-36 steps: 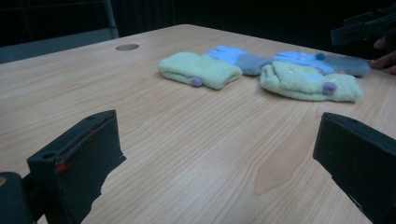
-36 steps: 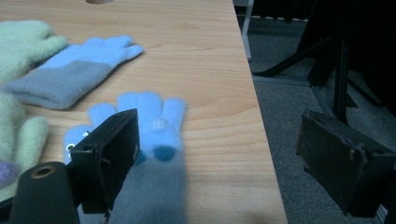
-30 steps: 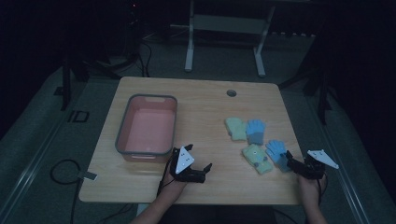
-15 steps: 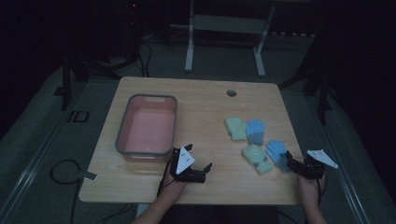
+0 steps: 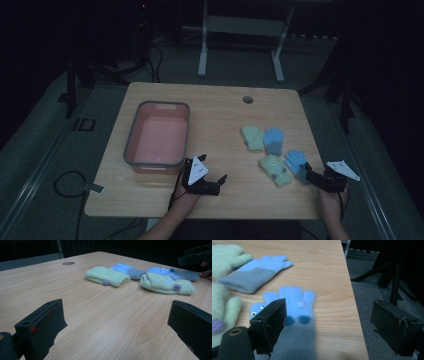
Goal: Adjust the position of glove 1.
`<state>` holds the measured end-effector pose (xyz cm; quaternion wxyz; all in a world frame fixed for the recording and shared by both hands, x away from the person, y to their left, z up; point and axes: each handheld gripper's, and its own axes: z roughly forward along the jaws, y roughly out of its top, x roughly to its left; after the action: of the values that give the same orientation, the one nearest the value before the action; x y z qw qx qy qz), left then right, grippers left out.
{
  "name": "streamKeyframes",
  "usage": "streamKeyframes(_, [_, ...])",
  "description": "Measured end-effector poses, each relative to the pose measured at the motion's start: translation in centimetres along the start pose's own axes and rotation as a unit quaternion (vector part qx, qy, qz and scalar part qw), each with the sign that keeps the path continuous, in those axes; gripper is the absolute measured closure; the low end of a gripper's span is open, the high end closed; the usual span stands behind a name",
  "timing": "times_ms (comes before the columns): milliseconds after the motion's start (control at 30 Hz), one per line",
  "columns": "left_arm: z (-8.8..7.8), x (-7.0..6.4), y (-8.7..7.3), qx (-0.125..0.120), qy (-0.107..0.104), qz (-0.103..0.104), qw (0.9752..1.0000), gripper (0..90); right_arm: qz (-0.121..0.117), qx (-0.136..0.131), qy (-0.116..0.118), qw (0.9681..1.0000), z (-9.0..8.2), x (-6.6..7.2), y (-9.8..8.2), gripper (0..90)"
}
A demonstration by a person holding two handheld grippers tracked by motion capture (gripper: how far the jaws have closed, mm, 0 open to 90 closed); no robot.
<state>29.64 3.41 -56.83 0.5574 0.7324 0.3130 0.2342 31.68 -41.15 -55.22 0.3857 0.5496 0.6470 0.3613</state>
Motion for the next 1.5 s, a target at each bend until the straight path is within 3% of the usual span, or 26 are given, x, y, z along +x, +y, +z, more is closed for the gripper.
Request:
streamKeyframes(267, [0.0, -0.2, 0.0, 0.0, 0.003, 0.008, 1.0, 1.3, -0.005, 0.007, 0.0, 1.0, 0.3, 0.1, 0.2, 13.6])
streamKeyframes(400, [0.0, -0.3, 0.0, 0.0, 0.004, 0.015, 0.9999, 1.3, 0.022, -0.007, 0.017, 0.9996, -0.5, -0.4, 1.0, 13.5])
streamKeyframes(533, [0.1, -0.3, 0.0, 0.002, 0.004, 0.016, 0.9999, 1.3, -0.002, -0.01, 0.016, 0.9998, -1.1, -0.3, 2.3, 13.5])
streamKeyframes(733, [0.1, -0.4, 0.0, 0.002, 0.004, 0.017, 0.9998, 1.2, 0.008, -0.011, 0.035, 0.9993, -1.4, -0.4, 3.8, 13.5])
streamKeyframes(900, [0.1, -0.4, 0.0, 0.004, 0.005, 0.018, 0.9998, 1.2, -0.005, -0.017, 0.029, 0.9994, -2.0, 0.1, 5.1, 12.7])
streamKeyframes(1133, [0.1, -0.4, 0.0, 0.003, 0.005, 0.02, 0.9998, 1.3, -0.021, -0.023, 0.04, 0.9987, -2.7, 0.8, 7.1, 12.2])
streamKeyframes(1167, [0.1, -0.4, 0.0, 0.003, 0.003, 0.02, 0.9998, 1.3, -0.03, -0.022, 0.053, 0.9979, -2.8, 0.9, 8.0, 13.9])
streamKeyframes(1300, [0.1, -0.4, 0.0, 0.003, 0.004, 0.02, 0.9998, 1.3, -0.025, -0.005, 0.078, 0.9967, -2.7, 1.1, 9.3, 14.9])
streamKeyframes(1400, [0.1, -0.4, 0.0, 0.003, 0.004, 0.02, 0.9998, 1.3, -0.044, 0.003, 0.064, 0.997, -2.6, 1.5, 10.3, 14.9])
streamKeyframes(1500, [0.1, -0.5, 0.0, 0.002, 0.004, 0.022, 0.9998, 1.3, -0.036, 0.001, 0.047, 0.9983, -2.6, 1.6, 11.2, 14.9])
